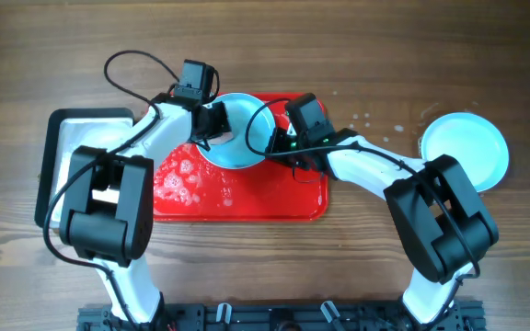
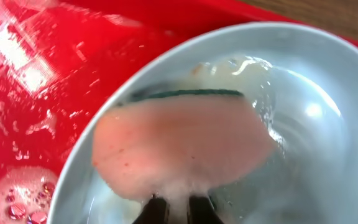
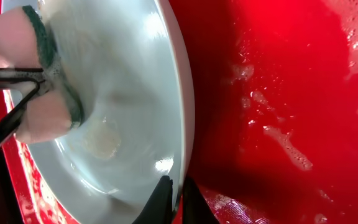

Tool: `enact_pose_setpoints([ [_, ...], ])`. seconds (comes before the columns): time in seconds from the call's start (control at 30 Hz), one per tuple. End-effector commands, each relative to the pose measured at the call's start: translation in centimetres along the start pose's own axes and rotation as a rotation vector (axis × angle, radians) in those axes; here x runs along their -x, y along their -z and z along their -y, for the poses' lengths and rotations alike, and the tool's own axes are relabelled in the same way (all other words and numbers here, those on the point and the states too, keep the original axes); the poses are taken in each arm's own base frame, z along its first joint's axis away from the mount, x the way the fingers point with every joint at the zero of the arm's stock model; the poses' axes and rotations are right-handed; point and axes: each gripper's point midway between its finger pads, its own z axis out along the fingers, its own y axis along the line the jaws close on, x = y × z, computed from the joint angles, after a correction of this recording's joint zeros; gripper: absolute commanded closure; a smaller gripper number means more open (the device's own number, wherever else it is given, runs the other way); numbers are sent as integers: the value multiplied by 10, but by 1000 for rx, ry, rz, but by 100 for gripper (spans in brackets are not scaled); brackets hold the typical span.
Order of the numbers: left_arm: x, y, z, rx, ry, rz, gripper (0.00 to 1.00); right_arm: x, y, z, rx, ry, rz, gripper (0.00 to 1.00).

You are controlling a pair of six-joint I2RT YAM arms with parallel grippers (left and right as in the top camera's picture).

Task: Clean dirty plates on tray and stack at the side
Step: 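Keep scrubbing the plate with the left gripper's sponge while right holds it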

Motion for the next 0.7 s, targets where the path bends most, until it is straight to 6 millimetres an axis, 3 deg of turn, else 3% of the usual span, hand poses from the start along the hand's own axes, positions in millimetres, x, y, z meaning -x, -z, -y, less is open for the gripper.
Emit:
enact_pose_setpoints([
  [0.0, -76, -43, -25, 67, -235, -261, 96, -9, -9, 30, -92, -2, -22, 96],
  [0.13, -80, -36, -9, -32, -419, -306, 96, -9, -9, 30, -91, -2, -22, 96],
  [0.33, -78, -28, 37, -187, -598, -284, 96, -10, -9, 30, -89, -2, -24, 96],
  [0.5, -96, -28, 64, -220, -754, -290, 96, -10, -9, 30, -89, -2, -24, 96],
  [0.6, -91, -31, 62, -151, -754, -262, 96, -10, -9, 30, -89, -1, -25, 96],
  [0.67, -70, -36, 45, 0, -631, -195, 96, -10, -9, 29, -87, -1, -27, 96],
])
